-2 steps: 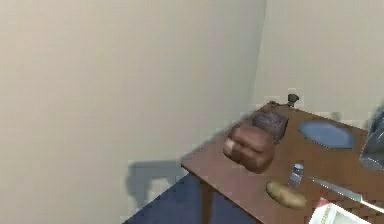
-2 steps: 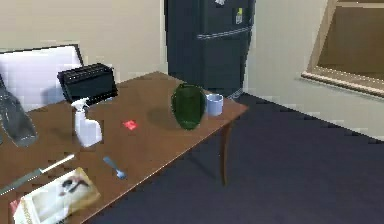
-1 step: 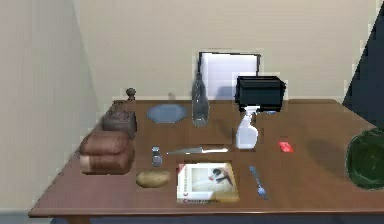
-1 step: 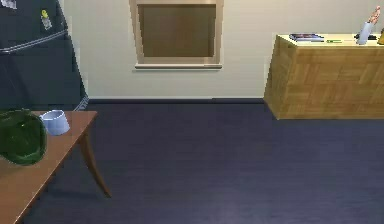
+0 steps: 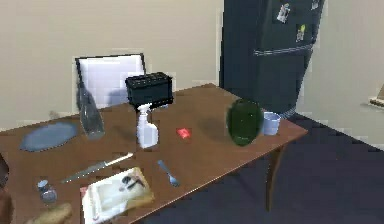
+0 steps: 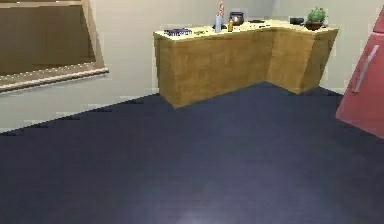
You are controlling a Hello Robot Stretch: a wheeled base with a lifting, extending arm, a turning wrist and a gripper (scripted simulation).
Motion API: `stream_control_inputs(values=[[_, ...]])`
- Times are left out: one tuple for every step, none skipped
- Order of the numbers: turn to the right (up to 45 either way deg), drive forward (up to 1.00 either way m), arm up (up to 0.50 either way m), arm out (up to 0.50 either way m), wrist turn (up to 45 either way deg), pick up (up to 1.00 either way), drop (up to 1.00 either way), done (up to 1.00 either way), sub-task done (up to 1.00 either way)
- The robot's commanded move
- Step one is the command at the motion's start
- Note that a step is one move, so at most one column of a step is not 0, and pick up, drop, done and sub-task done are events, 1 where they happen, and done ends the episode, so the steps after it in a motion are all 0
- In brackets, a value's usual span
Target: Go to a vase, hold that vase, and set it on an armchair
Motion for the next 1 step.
stream_control_inputs(values=[[0.0, 0.35, 0.00, 0.00, 0.0, 0.00, 0.00, 0.00, 0.00]])
